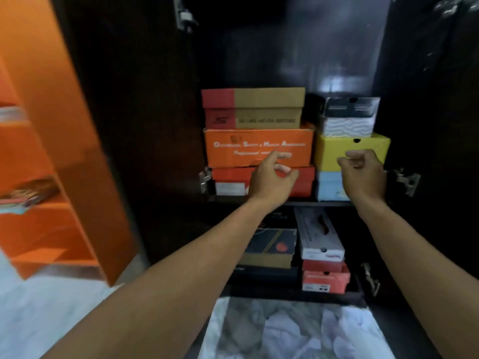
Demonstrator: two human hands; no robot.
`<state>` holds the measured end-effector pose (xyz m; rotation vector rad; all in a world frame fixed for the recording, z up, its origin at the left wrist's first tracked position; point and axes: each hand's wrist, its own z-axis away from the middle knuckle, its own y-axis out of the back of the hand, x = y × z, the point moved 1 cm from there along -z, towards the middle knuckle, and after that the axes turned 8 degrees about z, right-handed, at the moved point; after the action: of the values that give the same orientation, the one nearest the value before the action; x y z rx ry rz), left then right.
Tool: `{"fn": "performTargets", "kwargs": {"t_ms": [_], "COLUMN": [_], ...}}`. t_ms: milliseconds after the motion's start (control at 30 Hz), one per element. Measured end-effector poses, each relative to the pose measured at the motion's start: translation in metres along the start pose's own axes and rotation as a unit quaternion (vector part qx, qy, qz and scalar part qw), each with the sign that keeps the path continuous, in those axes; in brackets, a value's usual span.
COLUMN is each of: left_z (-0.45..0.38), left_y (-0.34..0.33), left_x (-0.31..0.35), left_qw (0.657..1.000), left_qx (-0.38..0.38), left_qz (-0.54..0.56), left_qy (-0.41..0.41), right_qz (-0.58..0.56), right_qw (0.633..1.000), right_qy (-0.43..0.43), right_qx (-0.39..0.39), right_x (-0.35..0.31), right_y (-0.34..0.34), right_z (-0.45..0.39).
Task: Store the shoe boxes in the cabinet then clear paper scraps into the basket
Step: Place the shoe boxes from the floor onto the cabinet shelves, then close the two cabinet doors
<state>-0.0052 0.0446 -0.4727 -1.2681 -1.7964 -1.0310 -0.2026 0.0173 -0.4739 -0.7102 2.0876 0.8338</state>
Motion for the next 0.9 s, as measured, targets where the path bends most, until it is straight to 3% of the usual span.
{"fn": "performTargets", "kwargs": {"t_ms": [67, 167, 333, 467, 533, 633, 700, 900], "left_z": [0.033, 0.088, 0.165, 0.185, 0.177, 0.156, 0.145, 0.132], "left_y": [0.022, 0.065, 0.150, 0.204, 0.217, 0.223, 0.224, 0.215], "left_x": [0.005, 0.018, 0.026, 0.011, 0.004, -0.003, -0.008, -0.007], "left_qw": [1.000, 0.996, 0.949, 0.906, 0.921, 0.959, 0.972, 0.965], "left_qx": [0.008, 0.047, 0.226, 0.353, 0.356, 0.276, 0.234, 0.261], "left_qz": [0.015, 0.001, -0.063, -0.132, -0.114, -0.063, -0.027, -0.025], "left_qy": [0.000, -0.071, -0.211, -0.193, -0.111, -0.011, -0.012, -0.030], "right_qz": [-0.005, -0.020, -0.046, -0.049, -0.049, -0.048, -0.046, -0.045], "right_qw": [1.000, 0.998, 0.989, 0.985, 0.985, 0.984, 0.984, 0.991], "right_qy": [0.001, 0.008, 0.027, 0.043, 0.050, 0.054, 0.057, 0.052], "right_qx": [-0.027, -0.067, -0.141, -0.158, -0.159, -0.162, -0.161, -0.113], "right_x": [-0.004, -0.027, -0.068, -0.084, -0.087, -0.089, -0.087, -0.071], "right_y": [-0.005, -0.017, -0.038, -0.044, -0.045, -0.041, -0.034, 0.006], "right_z": [0.039, 0.097, 0.159, 0.189, 0.197, 0.204, 0.204, 0.191]}}
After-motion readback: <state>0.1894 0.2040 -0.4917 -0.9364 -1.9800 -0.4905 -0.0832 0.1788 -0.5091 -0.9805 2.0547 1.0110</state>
